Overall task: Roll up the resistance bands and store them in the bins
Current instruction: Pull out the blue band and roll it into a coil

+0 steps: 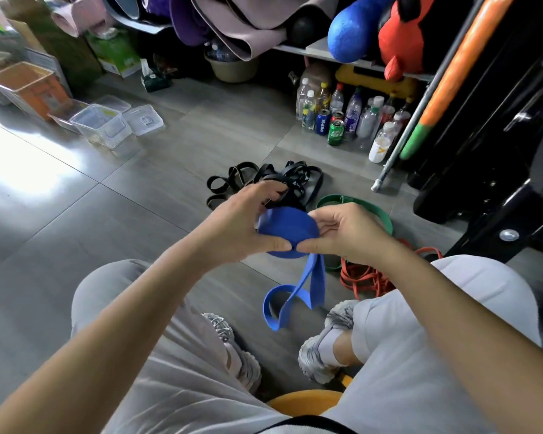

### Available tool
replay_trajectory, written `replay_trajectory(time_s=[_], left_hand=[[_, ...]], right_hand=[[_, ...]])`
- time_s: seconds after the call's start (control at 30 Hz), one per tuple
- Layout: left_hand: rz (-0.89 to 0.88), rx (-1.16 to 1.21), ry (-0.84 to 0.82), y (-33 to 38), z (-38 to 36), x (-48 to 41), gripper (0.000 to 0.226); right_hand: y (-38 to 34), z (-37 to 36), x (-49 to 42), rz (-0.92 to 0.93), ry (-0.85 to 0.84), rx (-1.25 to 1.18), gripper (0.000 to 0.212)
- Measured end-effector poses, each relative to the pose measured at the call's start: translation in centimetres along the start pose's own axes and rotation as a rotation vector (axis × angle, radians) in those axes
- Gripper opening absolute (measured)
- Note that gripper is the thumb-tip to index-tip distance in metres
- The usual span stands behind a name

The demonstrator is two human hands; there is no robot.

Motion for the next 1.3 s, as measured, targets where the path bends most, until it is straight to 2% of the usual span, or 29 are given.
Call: replay_trajectory(time_s=[0.1,0.17,0.23,0.4,0.53,0.6,0.7,0.77,0.8,0.83,0.9,0.93,1.0,1.07,1.13,1.23,1.3], left_hand=[[0.025,-0.394,-0.132,1.1,-1.0,-0.3,0.053],[0.027,-0.385,-0.086,0.9,-1.0,-0.2,0.044],[0.026,-0.214,-0.003,0.3,-0.6,0.2,0.043],[0.016,0.079,0.155,-0.8,0.2,0.9,0.04],[-0.055,0.422,0.225,-0.8,0.2,1.0,0.046],[-0.101,0.638,0.254,-1.1,-0.3,1.1,0.042],[-0.117,1.024,0.238,-1.9,-1.8,0.9,0.035],[-0.12,1.179,0.166,-2.4,-2.9,0.7,0.036],[-0.089,1.147,0.135,-2.6,-3.1,0.7,0.04],[-0.04,0.988,0.116,-2.6,-2.7,0.7,0.045],[0.04,0.439,0.135,-2.3,-1.3,0.7,0.052],[0.018,0.178,0.139,-1.6,-0.6,0.6,0.056],[-0.042,-0.127,0.068,-0.1,-0.4,0.2,0.062],[-0.021,-0.245,0.039,0.5,-0.3,-0.1,0.06],[-0.008,-0.262,0.07,0.6,0.0,-0.1,0.05],[-0.017,-0.13,0.149,0.5,0.7,0.2,0.042],[-0.002,0.003,0.199,0.3,1.2,0.4,0.046]], right_hand=[[0.1,-0.9,-0.3,-0.045,-0.052,0.135,0.026],[0.2,-0.9,-0.3,-0.039,-0.007,0.109,0.028],[0.3,-0.7,0.0,-0.034,0.038,0.032,0.033],[1.3,-0.1,0.2,-0.053,0.037,0.097,0.042],[1.1,0.1,0.0,0.033,0.048,-0.142,0.042],[0.6,0.2,-0.2,0.098,0.066,-0.226,0.045],[-0.5,0.3,-0.5,0.147,0.114,-0.225,0.043],[-1.2,0.7,-0.5,0.129,0.135,-0.13,0.04],[-1.6,0.8,-0.5,0.107,0.128,-0.075,0.04],[-2.0,1.0,-0.5,0.078,0.105,-0.005,0.038],[-3.0,1.1,-0.6,0.009,0.051,0.208,0.033],[-3.4,1.0,-0.7,-0.026,0.03,0.311,0.031],[-3.9,0.5,-1.1,-0.076,0.001,0.412,0.027],[-4.3,-0.1,-1.2,-0.078,0.011,0.433,0.026],[-4.1,-0.4,-1.0,-0.046,0.05,0.339,0.029],[-3.1,-0.2,-0.7,0.01,0.084,0.105,0.037],[-2.5,0.2,-0.6,0.036,0.081,0.088,0.04]])
Point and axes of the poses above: each hand's wrist, its own x-axis away from the middle knuckle, its own z-axis out of the back of the hand, y = z × x, the point moved 5 cm from there along -x, towards the middle knuckle, and after that the axes turned 15 degrees about -y, right-handed, at the moved point
